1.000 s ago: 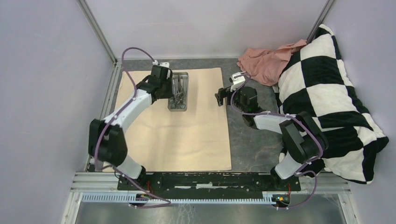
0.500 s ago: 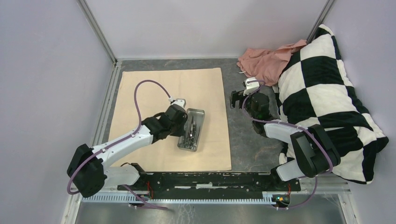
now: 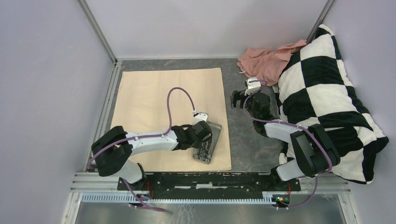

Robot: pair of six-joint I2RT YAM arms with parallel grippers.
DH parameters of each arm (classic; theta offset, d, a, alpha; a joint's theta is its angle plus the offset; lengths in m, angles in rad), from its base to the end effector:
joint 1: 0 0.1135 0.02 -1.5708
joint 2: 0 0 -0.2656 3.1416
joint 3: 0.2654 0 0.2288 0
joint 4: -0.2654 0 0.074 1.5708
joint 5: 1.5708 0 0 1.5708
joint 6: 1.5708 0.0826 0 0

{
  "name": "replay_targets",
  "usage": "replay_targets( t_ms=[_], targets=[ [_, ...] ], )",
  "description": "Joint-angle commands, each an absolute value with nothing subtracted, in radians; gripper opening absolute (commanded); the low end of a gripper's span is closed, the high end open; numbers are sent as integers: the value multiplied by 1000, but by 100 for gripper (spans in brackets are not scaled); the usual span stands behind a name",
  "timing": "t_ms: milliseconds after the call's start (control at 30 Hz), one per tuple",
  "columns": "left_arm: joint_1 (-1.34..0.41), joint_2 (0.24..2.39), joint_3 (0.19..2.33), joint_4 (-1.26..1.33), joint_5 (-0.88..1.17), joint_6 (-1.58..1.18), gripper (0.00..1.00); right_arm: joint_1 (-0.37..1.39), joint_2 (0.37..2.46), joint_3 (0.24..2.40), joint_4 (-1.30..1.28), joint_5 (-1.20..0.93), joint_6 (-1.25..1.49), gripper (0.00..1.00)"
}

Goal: Open and lay out the surgical kit
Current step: Place the container in the surgical kit.

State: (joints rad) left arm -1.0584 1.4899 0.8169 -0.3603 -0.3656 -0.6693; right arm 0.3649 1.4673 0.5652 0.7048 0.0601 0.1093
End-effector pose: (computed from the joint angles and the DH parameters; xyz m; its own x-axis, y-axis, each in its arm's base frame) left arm 0.1659 -0.2348 0.1577 -0.7796 0.2041 -0.5921 0.3067 0.9487 -0.0768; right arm 0.3100 0.1131 0.2110 -0.2149 0.0345 -0.9760 -0.2794 0.9554 0.0953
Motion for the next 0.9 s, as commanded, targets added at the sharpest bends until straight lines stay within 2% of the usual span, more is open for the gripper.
replay_targets(
  t_ms=[0, 333, 433, 500, 633, 867],
  targets=[
    [-1075, 1522, 877, -240, -409, -721, 2, 356, 1477, 574, 764, 44, 130, 98],
    [-1139, 1576, 902, -273, -447, -766, 2, 346, 1493, 580, 767, 20, 144, 98],
    [-1142, 1593, 904, -293, -440, -777, 5, 345, 1499, 581, 768, 14, 149, 98],
    [-1143, 1592, 903, -309, -437, -780, 14, 344, 1500, 583, 765, 11, 150, 98],
    [-1143, 1555, 900, -368, -459, -779, 42, 341, 1506, 587, 765, 3, 156, 98],
    [-1142, 1442, 918, -445, -416, -773, 63, 338, 1515, 594, 759, 2, 164, 98]
  ],
)
